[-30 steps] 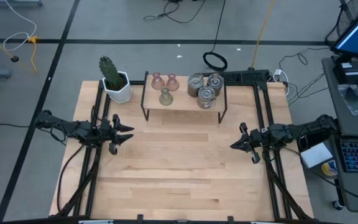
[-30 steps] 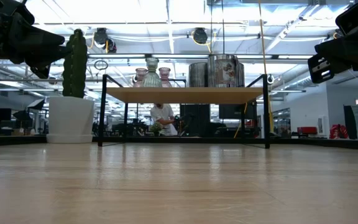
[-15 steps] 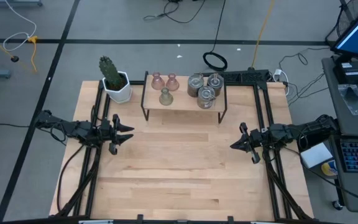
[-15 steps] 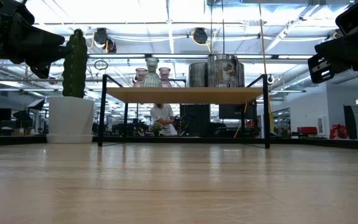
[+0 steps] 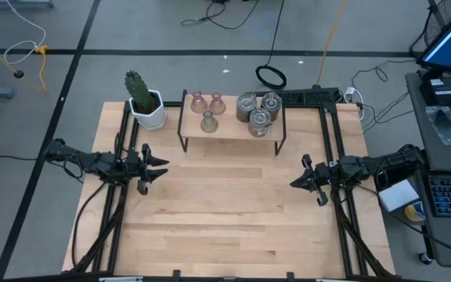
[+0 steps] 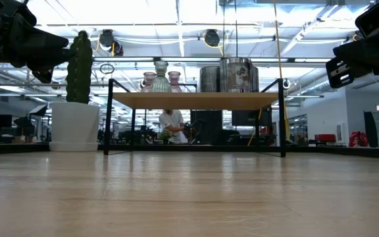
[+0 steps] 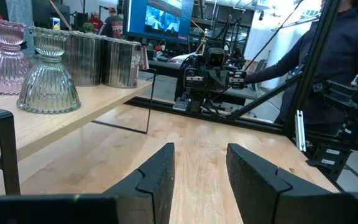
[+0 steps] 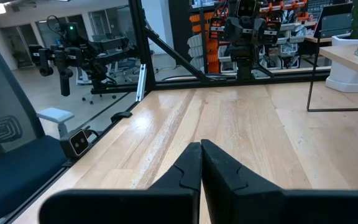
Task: Pick & Place candle stick holders
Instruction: Return to Home Position
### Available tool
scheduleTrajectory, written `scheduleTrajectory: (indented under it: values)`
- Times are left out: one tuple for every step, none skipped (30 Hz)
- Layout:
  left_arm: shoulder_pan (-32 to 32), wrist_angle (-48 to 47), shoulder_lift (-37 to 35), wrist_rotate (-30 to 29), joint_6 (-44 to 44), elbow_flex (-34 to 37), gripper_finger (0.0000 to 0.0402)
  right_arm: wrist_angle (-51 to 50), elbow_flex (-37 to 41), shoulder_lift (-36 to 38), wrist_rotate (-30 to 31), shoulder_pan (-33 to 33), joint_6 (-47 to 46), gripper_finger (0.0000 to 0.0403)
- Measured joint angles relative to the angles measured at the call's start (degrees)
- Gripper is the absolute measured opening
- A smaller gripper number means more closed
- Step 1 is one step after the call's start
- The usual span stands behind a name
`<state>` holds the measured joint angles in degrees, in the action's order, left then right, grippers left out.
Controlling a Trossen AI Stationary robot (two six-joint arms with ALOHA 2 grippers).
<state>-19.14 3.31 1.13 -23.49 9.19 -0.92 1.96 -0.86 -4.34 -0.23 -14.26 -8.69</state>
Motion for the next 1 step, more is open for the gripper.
scheduleTrajectory:
  values:
    - [0.0,0.0,0.0,0.0,0.0,0.0,0.0145,0.0,0.0,0.0,0.0,0.0,0.0,0.0]
